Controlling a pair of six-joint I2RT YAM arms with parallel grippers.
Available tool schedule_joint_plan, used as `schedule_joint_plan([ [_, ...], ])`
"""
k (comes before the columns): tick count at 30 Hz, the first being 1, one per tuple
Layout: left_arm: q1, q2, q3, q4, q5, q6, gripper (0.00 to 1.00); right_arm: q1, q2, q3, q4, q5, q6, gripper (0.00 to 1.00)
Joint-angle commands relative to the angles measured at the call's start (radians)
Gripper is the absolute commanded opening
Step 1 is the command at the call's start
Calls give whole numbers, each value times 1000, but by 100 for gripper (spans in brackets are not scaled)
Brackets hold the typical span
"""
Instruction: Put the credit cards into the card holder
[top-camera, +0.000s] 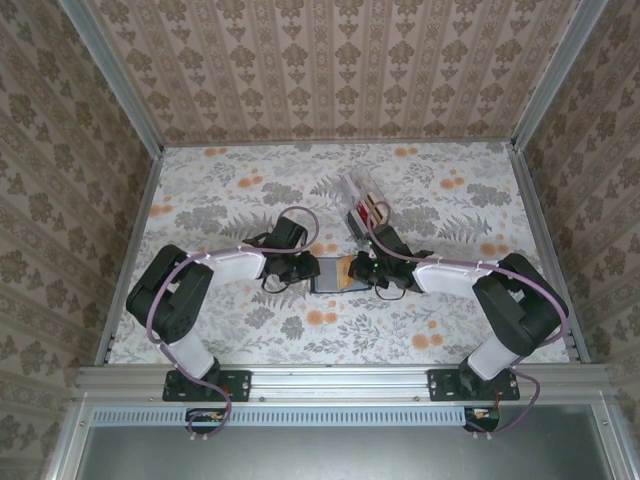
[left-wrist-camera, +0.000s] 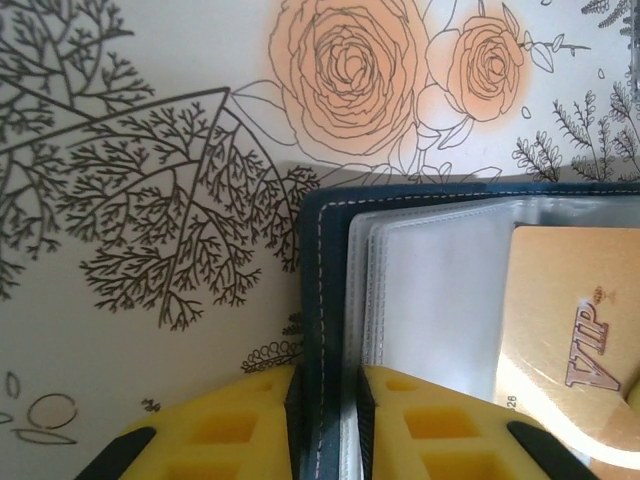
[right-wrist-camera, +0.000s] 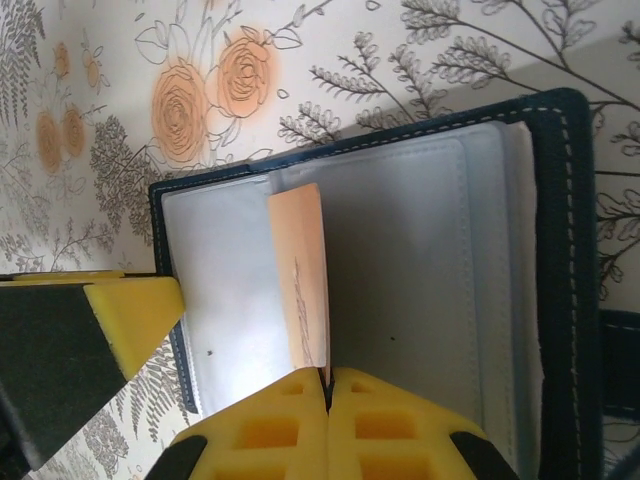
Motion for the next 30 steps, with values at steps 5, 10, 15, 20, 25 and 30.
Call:
schedule_joint_plan([
  [5,-22,42,20,-33,1,4,21,-4,29,-35,38,-31,25,0],
  [10,-26,46,25,-43,-9,3,19,-4,32,-34,37,-31,38,0],
  [15,-26,33,24,-60,-26,3,19,-7,14,-32,18,-10,26,0],
  [20,-28,8,17,-68,-37,3,33,-9,60,-37,70,-60,32,0],
  [25,-28,-43,4,-80,-83,-2,53,-9,61,-24,38,-57,8,0],
  [30,-28,-31,21,-86,-77,5,56,-10,85,-3,29,-76,-5,0],
])
